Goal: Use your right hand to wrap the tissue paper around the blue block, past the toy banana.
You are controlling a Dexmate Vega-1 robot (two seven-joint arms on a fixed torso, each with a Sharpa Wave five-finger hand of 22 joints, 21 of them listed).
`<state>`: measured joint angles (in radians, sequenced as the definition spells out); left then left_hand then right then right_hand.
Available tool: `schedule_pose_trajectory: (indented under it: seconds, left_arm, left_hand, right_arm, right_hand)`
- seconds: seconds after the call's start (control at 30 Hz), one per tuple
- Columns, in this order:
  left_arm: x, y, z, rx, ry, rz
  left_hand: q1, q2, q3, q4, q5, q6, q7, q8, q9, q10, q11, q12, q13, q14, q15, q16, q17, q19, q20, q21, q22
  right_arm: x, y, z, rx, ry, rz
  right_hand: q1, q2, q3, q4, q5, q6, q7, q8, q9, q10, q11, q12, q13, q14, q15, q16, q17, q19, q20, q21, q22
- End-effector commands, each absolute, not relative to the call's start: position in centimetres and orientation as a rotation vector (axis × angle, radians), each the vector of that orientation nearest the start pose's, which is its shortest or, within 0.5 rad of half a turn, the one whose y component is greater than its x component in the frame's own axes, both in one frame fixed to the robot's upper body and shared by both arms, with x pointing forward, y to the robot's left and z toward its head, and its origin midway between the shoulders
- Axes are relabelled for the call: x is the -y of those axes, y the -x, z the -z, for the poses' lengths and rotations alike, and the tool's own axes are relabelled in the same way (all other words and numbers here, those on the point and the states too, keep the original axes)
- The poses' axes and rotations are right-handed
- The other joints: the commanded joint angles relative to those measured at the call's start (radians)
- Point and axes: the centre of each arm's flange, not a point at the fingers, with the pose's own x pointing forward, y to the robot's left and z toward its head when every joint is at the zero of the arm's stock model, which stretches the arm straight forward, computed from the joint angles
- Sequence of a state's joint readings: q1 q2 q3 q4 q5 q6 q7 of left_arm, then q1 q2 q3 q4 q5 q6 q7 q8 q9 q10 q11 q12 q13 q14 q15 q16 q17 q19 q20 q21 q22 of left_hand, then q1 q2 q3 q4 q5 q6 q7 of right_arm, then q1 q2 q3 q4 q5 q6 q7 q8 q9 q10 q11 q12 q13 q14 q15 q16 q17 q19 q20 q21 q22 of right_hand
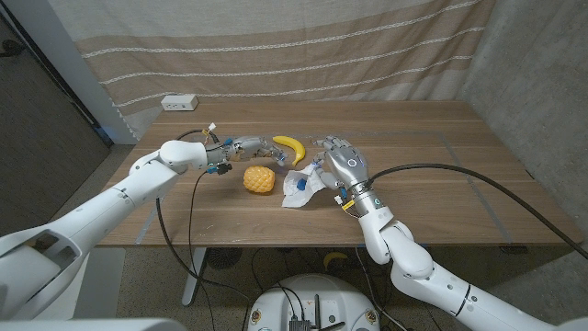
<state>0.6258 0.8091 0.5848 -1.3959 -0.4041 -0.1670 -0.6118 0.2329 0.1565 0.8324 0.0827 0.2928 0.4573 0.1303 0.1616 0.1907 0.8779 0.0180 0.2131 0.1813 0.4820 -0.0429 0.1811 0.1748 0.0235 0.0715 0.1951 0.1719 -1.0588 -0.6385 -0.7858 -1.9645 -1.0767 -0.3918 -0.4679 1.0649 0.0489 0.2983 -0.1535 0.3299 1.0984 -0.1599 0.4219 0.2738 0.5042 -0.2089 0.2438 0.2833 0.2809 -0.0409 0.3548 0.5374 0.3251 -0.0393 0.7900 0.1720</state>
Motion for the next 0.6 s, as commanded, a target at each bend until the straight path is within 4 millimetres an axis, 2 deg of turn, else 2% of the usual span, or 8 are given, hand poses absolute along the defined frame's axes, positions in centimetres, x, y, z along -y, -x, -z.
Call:
schedule_pose_trajectory:
  seconds: [0.03,0.13,0.27,0.37,0.5,0.57,0.6]
  left_arm:
    - [-26.2,-62.6,-1.1,0.417,-0.659,0.822]
    - [-26.2,-62.5,-0.9,0.418,-0.631,0.834]
    - [-26.1,-62.2,-0.8,0.428,-0.602,0.841]
    - [-26.1,-62.1,-0.7,0.426,-0.587,0.848]
    - [-26.0,-61.9,-0.6,0.424,-0.583,0.851]
    - [-26.0,-61.8,-0.6,0.422,-0.585,0.855]
    - [-26.0,-61.8,-0.6,0.422,-0.581,0.855]
  left_hand:
    - [-0.011,0.034,0.011,0.0,-0.014,-0.137,-0.021,-0.005,-0.005,-0.008,0.018,-0.01,0.004,0.007,-0.011,0.008,0.002,0.003,0.015,0.002,0.003]
    - [-0.017,0.035,0.014,-0.001,-0.025,-0.241,-0.023,-0.004,-0.01,-0.014,0.031,-0.012,0.005,0.018,-0.004,0.011,0.003,0.007,0.018,0.003,0.003]
    - [-0.02,0.028,0.014,-0.008,-0.034,-0.321,-0.019,-0.007,-0.012,-0.022,0.044,-0.014,0.005,0.026,-0.002,0.011,0.002,0.013,0.023,0.004,0.003]
    - [-0.025,0.026,0.014,-0.01,-0.039,-0.363,-0.017,-0.005,-0.012,-0.035,0.05,-0.018,0.005,0.033,-0.001,0.011,0.002,0.016,0.024,0.005,0.003]
    - [-0.028,0.025,0.014,-0.009,-0.041,-0.379,-0.013,-0.004,-0.012,-0.04,0.055,-0.019,0.005,0.036,0.001,0.011,0.002,0.02,0.027,0.006,0.003]
    - [-0.029,0.025,0.014,-0.009,-0.042,-0.385,-0.012,-0.002,-0.013,-0.042,0.056,-0.019,0.005,0.039,0.001,0.011,0.002,0.022,0.028,0.006,0.003]
    - [-0.029,0.025,0.014,-0.01,-0.043,-0.386,-0.012,-0.001,-0.013,-0.042,0.057,-0.019,0.005,0.04,0.002,0.011,0.001,0.023,0.028,0.006,0.003]
  right_arm:
    - [8.1,-50.0,8.6,1.065,1.383,0.24]
    - [7.8,-50.3,8.6,1.078,1.348,0.248]
    - [7.3,-50.6,8.8,1.094,1.296,0.266]
    - [7.0,-51.0,8.9,1.086,1.263,0.27]
    - [6.5,-51.5,9.1,1.064,1.226,0.273]
    - [6.3,-51.7,9.2,1.053,1.209,0.27]
    - [6.2,-51.8,9.3,1.05,1.201,0.266]
  right_hand:
    - [0.008,0.001,0.002,-0.003,0.007,0.015,0.019,0.008,0.008,0.013,-0.002,0.004,-0.001,0.012,-0.169,-0.001,0.003,0.01,-0.074,-0.003,0.003]
    - [0.01,0.001,0.004,-0.003,0.007,0.015,0.022,0.005,0.002,0.023,-0.001,0.005,-0.002,0.024,-0.169,0.002,0.003,0.024,-0.068,0.001,0.003]
    - [0.011,0.005,0.008,0.0,0.006,0.014,0.025,0.001,-0.006,0.04,0.0,0.01,-0.001,0.044,-0.171,0.007,0.003,0.045,-0.068,0.007,0.004]
    - [0.011,0.005,0.008,0.0,0.005,0.014,0.026,0.0,-0.008,0.043,0.0,0.01,-0.001,0.05,-0.17,0.009,0.003,0.047,-0.067,0.007,0.004]
    - [0.008,0.011,0.01,0.004,0.003,0.013,0.026,-0.002,-0.012,0.05,0.0,0.012,0.001,0.067,-0.169,0.016,0.006,0.051,-0.066,0.008,0.005]
    - [0.021,0.026,0.011,0.0,-0.009,0.01,0.025,-0.009,-0.027,0.104,0.004,0.036,0.018,0.162,-0.183,0.071,0.036,0.063,-0.069,0.009,0.005]
    - [0.027,0.028,0.006,-0.002,-0.014,0.012,0.025,-0.009,-0.032,0.132,0.005,0.05,0.028,0.185,-0.182,0.093,0.055,0.076,-0.071,0.014,0.006]
